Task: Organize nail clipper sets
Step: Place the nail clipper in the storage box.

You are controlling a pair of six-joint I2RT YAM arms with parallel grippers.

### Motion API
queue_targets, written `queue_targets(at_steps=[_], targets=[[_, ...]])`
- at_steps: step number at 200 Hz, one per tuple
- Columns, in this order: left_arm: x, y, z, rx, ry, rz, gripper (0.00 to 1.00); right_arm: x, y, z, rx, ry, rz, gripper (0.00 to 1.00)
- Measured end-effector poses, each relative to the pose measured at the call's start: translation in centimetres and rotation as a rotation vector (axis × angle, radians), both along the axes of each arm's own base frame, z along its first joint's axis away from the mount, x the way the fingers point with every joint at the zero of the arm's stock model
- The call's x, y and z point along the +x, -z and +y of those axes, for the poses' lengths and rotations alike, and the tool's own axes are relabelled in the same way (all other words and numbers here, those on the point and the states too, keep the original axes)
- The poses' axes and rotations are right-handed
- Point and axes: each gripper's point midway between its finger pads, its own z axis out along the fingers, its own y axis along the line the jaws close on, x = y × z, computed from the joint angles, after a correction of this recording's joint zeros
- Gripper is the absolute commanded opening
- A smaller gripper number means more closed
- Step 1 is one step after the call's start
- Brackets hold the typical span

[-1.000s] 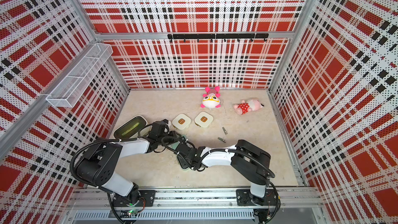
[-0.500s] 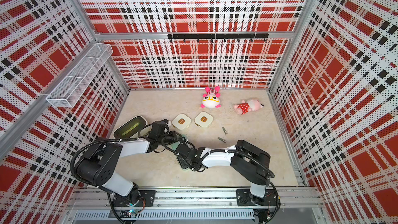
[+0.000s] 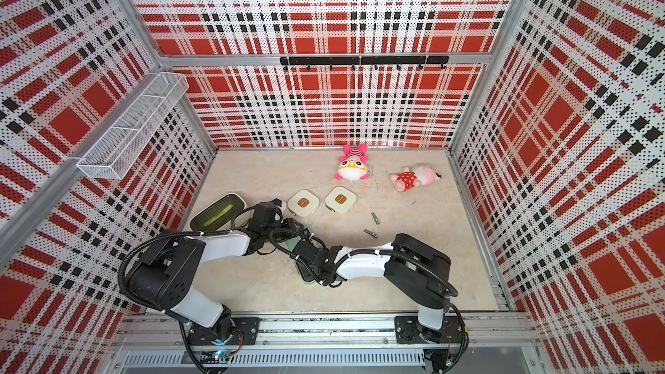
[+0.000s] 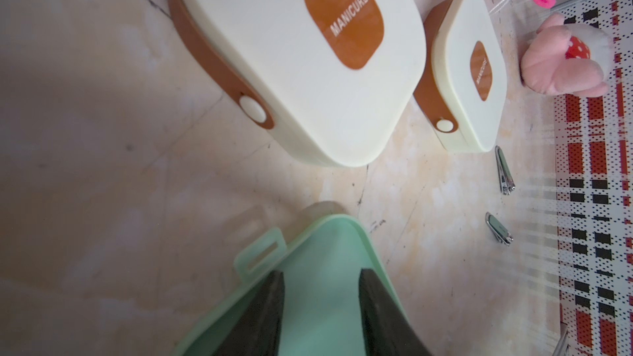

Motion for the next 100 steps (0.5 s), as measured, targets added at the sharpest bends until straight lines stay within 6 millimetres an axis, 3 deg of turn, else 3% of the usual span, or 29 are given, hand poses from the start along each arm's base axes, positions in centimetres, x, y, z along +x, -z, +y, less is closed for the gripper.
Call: queue_targets(at_steps=[52, 100], targets=[[0.00, 0.00, -0.02, -0.001, 0.001, 0.000, 0.42, 0.12, -0.17, -0.06, -0.008, 0.007, -0.002, 0.35], [0.00, 0.01, -0.02, -0.003, 0.002, 0.001, 0.42, 0.21, -0.32, -0.20, -0.022, 0.010, -0.004, 0.40]])
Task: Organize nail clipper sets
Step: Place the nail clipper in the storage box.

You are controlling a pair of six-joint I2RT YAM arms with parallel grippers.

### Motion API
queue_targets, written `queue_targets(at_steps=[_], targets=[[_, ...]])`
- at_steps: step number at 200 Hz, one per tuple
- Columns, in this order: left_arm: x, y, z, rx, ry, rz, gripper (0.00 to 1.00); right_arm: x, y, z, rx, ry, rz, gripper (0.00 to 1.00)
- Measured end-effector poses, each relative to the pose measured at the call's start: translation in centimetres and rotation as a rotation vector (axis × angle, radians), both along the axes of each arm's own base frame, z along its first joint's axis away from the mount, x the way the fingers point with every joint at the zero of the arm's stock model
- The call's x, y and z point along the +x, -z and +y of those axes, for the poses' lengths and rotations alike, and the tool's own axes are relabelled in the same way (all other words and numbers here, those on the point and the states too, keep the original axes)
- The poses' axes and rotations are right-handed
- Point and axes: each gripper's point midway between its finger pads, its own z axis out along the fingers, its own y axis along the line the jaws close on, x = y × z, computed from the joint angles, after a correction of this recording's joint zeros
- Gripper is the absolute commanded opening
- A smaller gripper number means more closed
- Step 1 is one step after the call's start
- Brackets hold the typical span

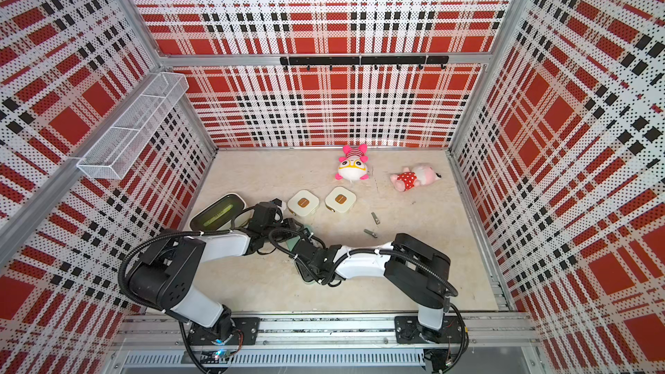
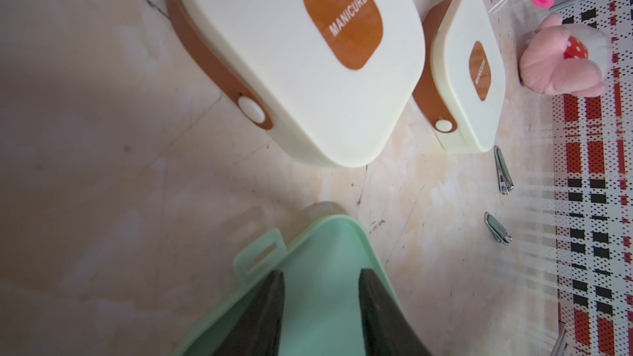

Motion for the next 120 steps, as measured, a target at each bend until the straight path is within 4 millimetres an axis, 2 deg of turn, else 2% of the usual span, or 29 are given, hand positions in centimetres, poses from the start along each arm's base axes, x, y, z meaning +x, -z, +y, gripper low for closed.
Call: queue_targets(at_steps=[36, 83, 120], targets=[[0.0, 0.0, 0.0, -0.001, 0.002, 0.000, 0.42, 0.1, -0.3, -0.2, -0.019, 0.002, -0.006, 0.45], [0.1, 0.0, -0.2, -0.004, 0.007, 0.000, 0.42, 0.2, -1.3, 0.1, -0.006, -0.001, -0.018, 0.25], [0.1, 0.0, -0.2, -0.005, 0.008, 0.001, 0.42, 0.1, -1.3, 0.3, 0.001, -0.006, -0.011, 0.18]])
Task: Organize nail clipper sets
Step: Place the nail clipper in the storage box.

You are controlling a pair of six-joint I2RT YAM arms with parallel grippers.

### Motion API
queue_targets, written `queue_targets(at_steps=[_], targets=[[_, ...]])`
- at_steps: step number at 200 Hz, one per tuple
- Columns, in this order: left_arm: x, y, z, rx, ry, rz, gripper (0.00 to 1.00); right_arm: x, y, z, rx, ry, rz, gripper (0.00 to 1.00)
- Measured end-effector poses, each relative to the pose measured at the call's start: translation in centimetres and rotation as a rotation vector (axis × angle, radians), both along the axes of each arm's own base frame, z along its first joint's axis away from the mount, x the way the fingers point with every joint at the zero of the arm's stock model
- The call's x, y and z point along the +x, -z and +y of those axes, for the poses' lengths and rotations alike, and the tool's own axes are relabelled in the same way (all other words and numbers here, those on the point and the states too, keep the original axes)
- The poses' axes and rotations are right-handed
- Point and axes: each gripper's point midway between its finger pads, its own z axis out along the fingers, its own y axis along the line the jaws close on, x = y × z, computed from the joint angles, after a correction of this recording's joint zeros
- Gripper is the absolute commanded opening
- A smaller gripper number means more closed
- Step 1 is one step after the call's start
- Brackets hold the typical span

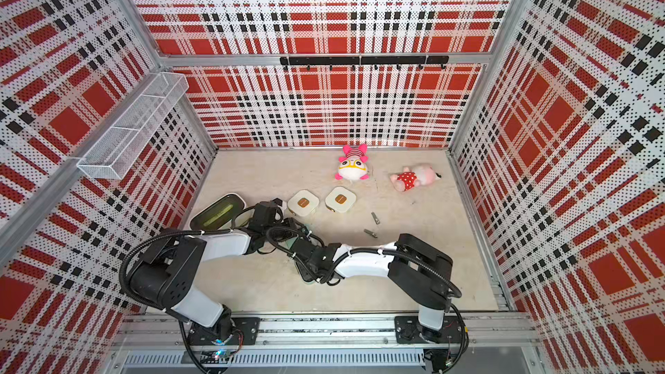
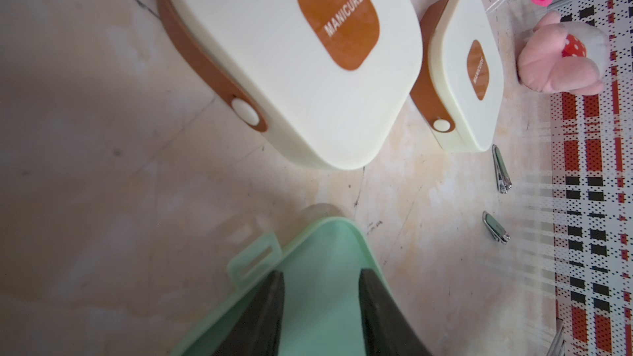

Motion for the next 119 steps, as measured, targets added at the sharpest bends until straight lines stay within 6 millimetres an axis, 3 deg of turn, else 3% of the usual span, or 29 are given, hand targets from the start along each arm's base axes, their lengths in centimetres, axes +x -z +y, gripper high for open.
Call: queue_targets(at_steps=[119], targets=[[0.00, -0.03, -0.02, -0.001, 0.001, 0.001, 0.42, -0.34, 0.44, 0.28, 0.029, -0.003, 0.018, 0.16]])
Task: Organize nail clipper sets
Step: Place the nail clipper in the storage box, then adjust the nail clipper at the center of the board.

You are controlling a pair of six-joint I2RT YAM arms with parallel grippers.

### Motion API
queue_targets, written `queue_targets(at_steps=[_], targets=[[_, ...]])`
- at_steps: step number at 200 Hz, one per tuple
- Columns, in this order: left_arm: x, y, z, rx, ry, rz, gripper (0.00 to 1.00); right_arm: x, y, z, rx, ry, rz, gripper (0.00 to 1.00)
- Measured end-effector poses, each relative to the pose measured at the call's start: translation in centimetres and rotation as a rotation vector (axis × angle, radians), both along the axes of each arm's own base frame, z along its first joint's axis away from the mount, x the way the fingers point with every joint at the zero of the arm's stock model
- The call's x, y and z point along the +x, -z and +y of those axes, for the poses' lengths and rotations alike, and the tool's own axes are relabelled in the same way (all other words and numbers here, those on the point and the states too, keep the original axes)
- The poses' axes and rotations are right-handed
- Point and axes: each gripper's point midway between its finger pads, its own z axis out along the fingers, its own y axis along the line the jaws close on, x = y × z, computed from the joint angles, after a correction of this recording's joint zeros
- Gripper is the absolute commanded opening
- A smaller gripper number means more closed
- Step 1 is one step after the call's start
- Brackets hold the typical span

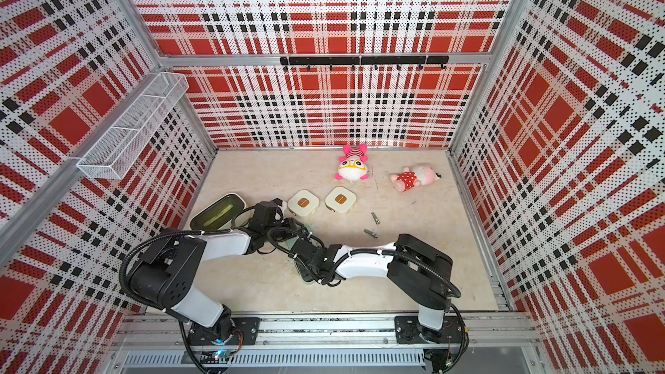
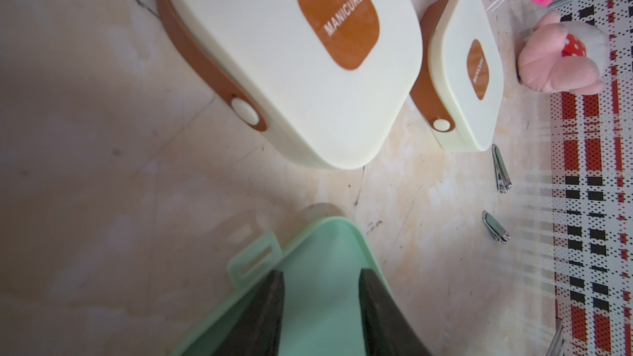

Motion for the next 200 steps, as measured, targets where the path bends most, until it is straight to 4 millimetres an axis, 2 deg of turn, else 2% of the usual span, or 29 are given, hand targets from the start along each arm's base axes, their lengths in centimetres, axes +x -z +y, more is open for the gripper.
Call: queue_targets(at_steps=[103, 133, 151, 173, 187, 200], targets=[[0.0, 0.0, 0.0, 0.000, 0.001, 0.004, 0.42, 0.0, 0.3, 0.2, 0.004, -0.001, 0.002, 0.15], [-0.1, -0.1, 0.1, 0.003, 0.000, 0.010, 0.43, 0.2, -0.2, 0.1, 0.006, 0.004, -0.010, 0.25], [-0.2, -0.1, 0.1, 0.004, 0.000, 0.014, 0.43, 0.8, -1.8, -0.3, 0.022, 0.025, -0.043, 0.33], [-0.4, -0.3, 0.2, 0.009, 0.000, 0.025, 0.44, 2.0, -5.4, -1.0, 0.078, 0.066, -0.102, 0.42], [-0.6, -0.5, 0.3, 0.009, 0.001, 0.029, 0.45, 3.2, -7.7, -2.2, 0.117, 0.113, -0.139, 0.48], [-0.6, -1.1, 0.1, 0.004, 0.006, 0.022, 0.47, 4.9, -9.1, -4.2, 0.135, 0.185, -0.165, 0.53]])
